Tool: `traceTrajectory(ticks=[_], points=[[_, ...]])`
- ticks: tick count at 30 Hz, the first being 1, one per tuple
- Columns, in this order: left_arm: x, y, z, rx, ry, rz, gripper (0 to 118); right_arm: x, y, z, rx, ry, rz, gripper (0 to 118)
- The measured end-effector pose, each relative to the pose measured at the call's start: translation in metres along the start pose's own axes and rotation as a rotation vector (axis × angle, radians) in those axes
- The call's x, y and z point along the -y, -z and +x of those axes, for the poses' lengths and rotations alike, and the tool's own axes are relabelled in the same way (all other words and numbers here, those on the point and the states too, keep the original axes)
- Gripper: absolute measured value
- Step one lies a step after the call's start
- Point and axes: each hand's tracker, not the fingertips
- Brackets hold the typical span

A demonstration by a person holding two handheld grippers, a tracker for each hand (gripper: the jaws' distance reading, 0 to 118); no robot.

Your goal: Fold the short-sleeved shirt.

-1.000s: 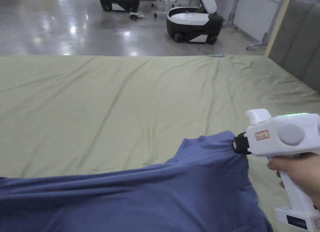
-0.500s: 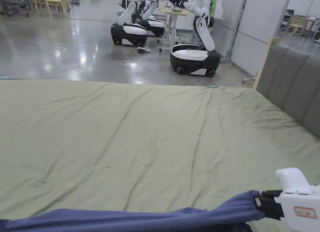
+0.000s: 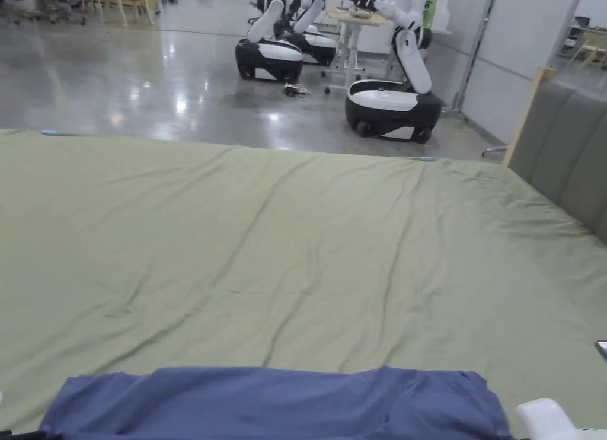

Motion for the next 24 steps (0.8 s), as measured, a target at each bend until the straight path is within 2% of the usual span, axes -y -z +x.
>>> traceTrajectory(ticks=[2,3,4,5,7,8,9,10,11,12,13,16,20,21,22,23,24], points=[[-0.001,-0.017,-0.010,-0.010,-0.023,0.003,81,-0.003,-0.023,0.012,0.049,0.051,0.054,87],[0.000,-0.029,-0.017,0.001,-0.041,0.037,101,-0.003,-0.040,0.016,0.042,0.079,0.115,101],[0.000,-0.040,-0.020,0.022,-0.056,0.069,112,-0.002,-0.057,0.016,0.055,0.080,0.190,103],[0.000,-0.053,-0.027,0.063,-0.070,0.101,112,-0.002,-0.075,0.013,0.086,0.068,0.273,103],[0.000,-0.070,-0.038,0.105,-0.118,0.114,111,-0.006,-0.111,0.004,0.096,0.064,0.342,102],[-0.001,-0.079,-0.040,0.136,-0.159,0.111,108,-0.009,-0.124,-0.002,0.046,0.082,0.345,97],[0.000,-0.085,-0.045,0.213,-0.211,0.100,96,-0.011,-0.136,-0.010,-0.002,0.101,0.377,82],[-0.001,-0.088,-0.049,0.297,-0.236,0.094,55,-0.014,-0.149,-0.018,-0.021,0.123,0.418,40],[-0.002,-0.088,-0.052,0.363,-0.249,0.099,18,-0.016,-0.155,-0.030,-0.029,0.141,0.448,7],[-0.003,-0.087,-0.052,0.346,-0.224,0.126,1,-0.018,-0.158,-0.042,-0.021,0.130,0.449,1],[-0.003,-0.085,-0.054,0.337,-0.221,0.141,0,-0.019,-0.162,-0.052,-0.017,0.122,0.450,1],[-0.008,-0.065,-0.071,0.478,-0.275,0.078,0,-0.029,-0.168,-0.077,-0.118,0.101,0.439,1],[-0.013,-0.034,-0.098,0.616,-0.380,0.022,0,-0.040,-0.176,-0.102,-0.126,0.060,0.426,1],[-0.014,-0.024,-0.107,0.681,-0.432,-0.001,6,-0.042,-0.179,-0.107,-0.131,0.053,0.430,1],[-0.015,-0.017,-0.114,0.762,-0.437,-0.012,38,-0.044,-0.178,-0.107,-0.136,0.049,0.434,1],[-0.015,-0.006,-0.120,0.832,-0.421,-0.035,77,-0.046,-0.178,-0.110,-0.138,0.036,0.442,1],[-0.015,0.006,-0.124,0.837,-0.416,-0.084,109,-0.047,-0.178,-0.114,-0.122,0.018,0.453,1]])
